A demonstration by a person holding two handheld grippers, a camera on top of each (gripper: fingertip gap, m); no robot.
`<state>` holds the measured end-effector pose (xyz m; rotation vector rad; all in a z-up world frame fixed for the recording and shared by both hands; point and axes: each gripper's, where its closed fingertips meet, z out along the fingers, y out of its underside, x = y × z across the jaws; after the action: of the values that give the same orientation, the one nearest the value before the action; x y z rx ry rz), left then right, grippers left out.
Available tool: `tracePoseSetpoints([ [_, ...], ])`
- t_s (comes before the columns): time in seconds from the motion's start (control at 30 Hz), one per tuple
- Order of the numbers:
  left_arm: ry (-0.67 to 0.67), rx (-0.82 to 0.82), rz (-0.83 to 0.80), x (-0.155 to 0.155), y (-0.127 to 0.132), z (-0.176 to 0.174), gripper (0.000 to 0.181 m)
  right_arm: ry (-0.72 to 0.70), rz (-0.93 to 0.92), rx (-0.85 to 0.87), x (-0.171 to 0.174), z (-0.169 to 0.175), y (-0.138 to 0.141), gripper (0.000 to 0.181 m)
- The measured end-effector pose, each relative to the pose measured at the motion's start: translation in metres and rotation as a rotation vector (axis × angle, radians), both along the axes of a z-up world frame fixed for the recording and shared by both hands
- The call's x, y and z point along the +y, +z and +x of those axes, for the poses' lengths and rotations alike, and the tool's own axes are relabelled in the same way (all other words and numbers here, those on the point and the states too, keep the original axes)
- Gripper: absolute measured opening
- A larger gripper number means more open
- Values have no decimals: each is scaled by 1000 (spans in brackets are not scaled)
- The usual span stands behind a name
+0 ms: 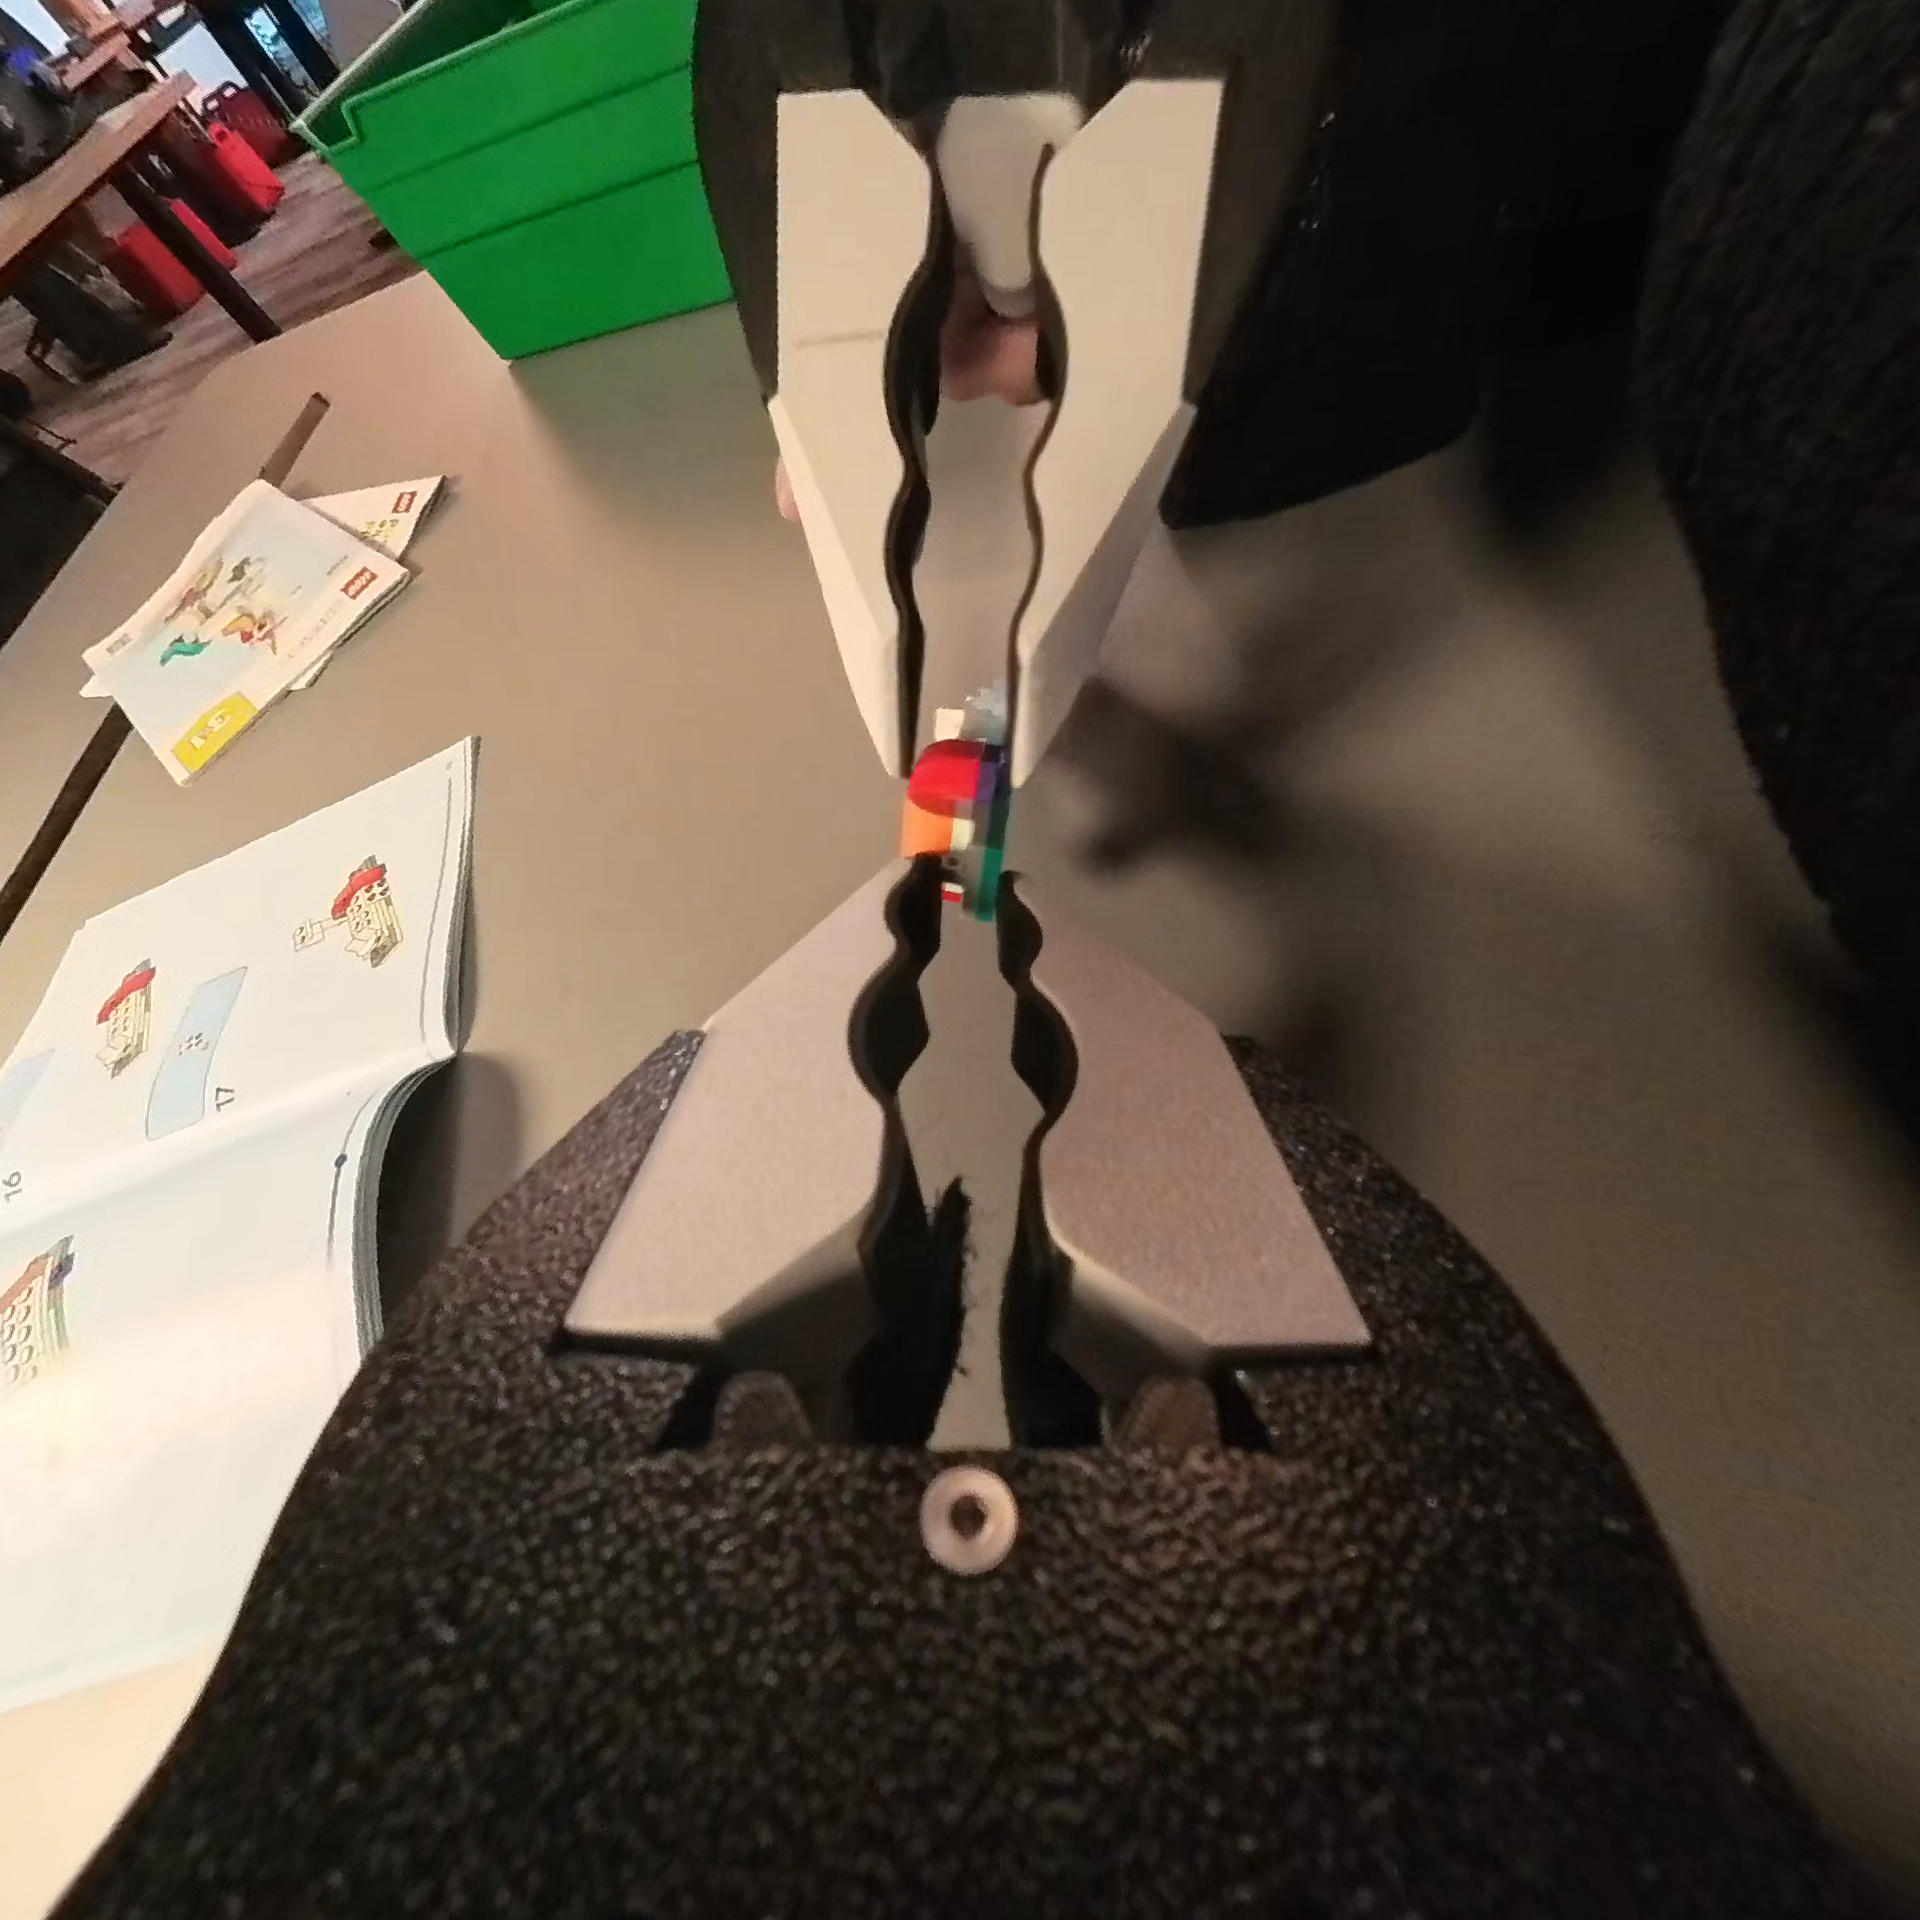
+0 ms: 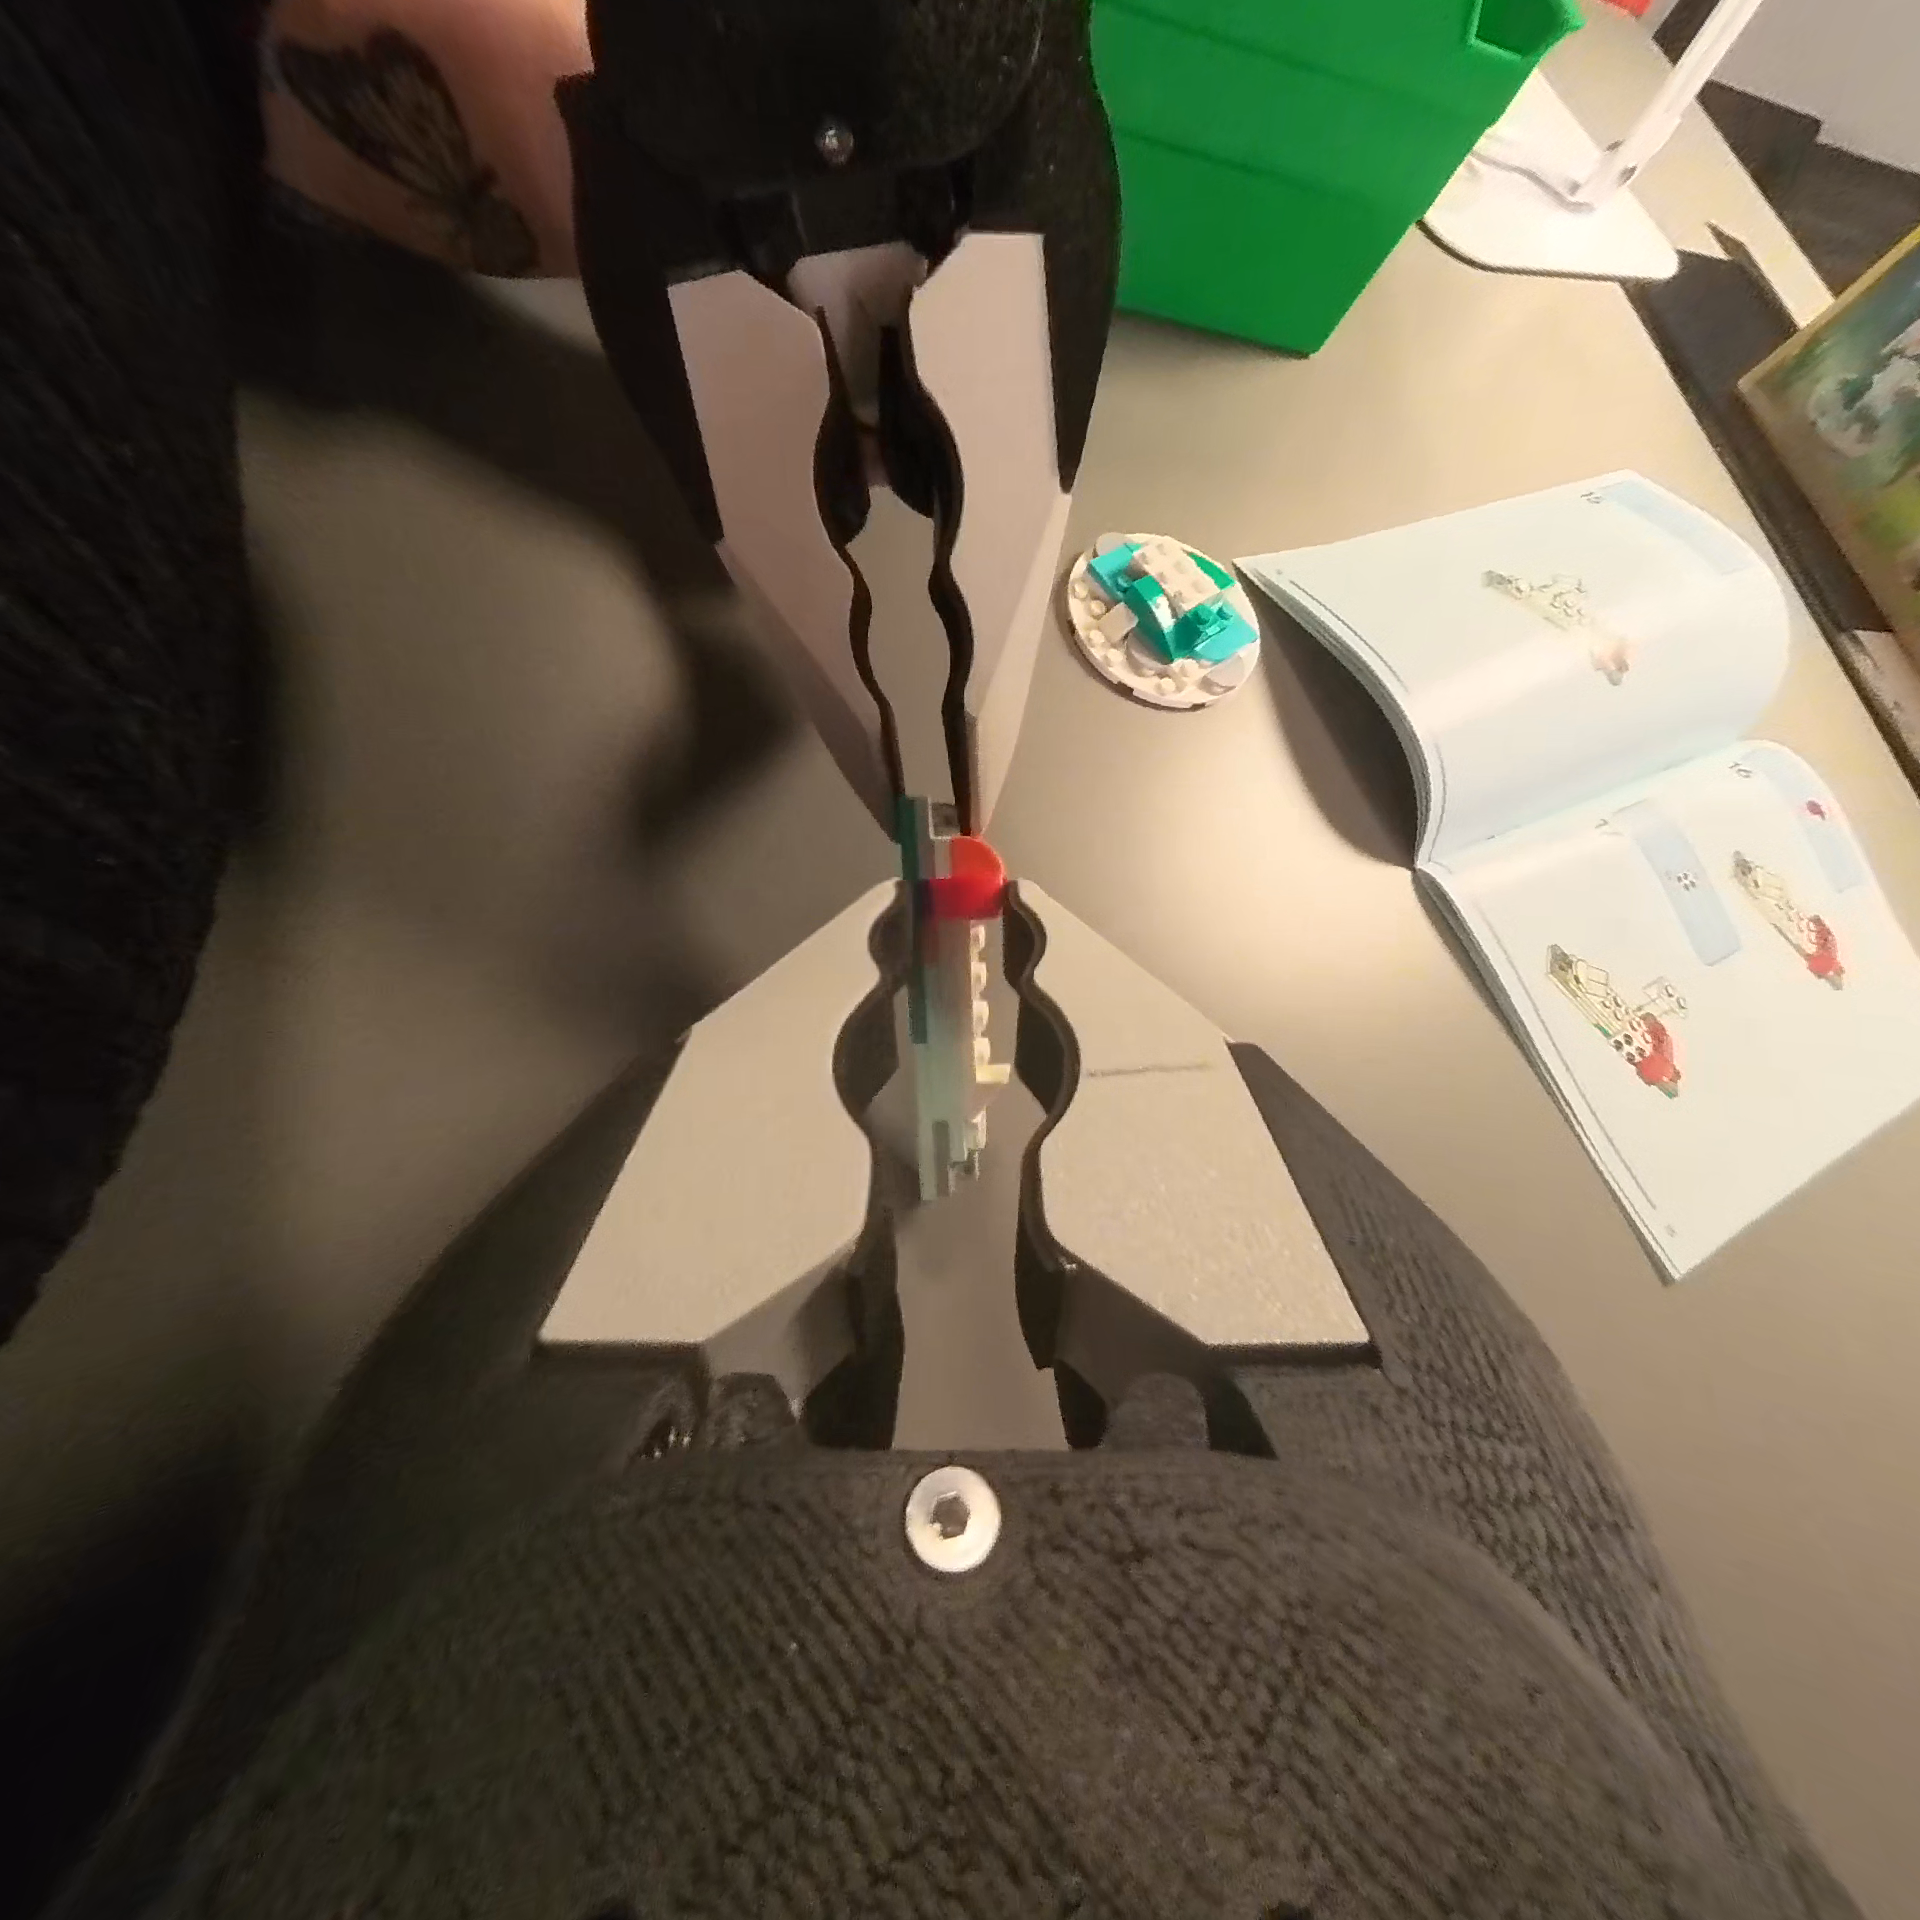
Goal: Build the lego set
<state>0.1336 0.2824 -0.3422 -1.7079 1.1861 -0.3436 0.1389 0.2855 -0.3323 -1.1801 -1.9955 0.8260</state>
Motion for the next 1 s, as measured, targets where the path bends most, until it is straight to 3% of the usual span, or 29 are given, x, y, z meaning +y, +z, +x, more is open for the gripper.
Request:
tracePoseSetpoints([
  [0.03,0,2,0,0,0,0,8,-1,3,0,0,0,0,15],
  [0.37,-33,-20,-34,-5,-2,3,8,19,21,-24,-5,3,-3,13],
  [0.6,-29,-51,-59,-4,-2,3,10,17,97,12,-2,1,2,0],
  [0.63,23,-48,-43,2,-1,-3,9,30,78,25,-6,-1,4,0],
  [0.77,13,-39,-8,3,2,-4,9,50,14,-9,-17,-4,-2,0],
  [0.87,42,-78,-17,5,5,-15,8,30,-32,123,-13,-5,18,0],
  [0.93,39,-127,-13,5,12,-18,8,-8,-87,177,-6,-6,29,18],
  [1.0,15,-190,-4,2,21,-16,8,-27,-107,179,-1,-6,29,23],
])
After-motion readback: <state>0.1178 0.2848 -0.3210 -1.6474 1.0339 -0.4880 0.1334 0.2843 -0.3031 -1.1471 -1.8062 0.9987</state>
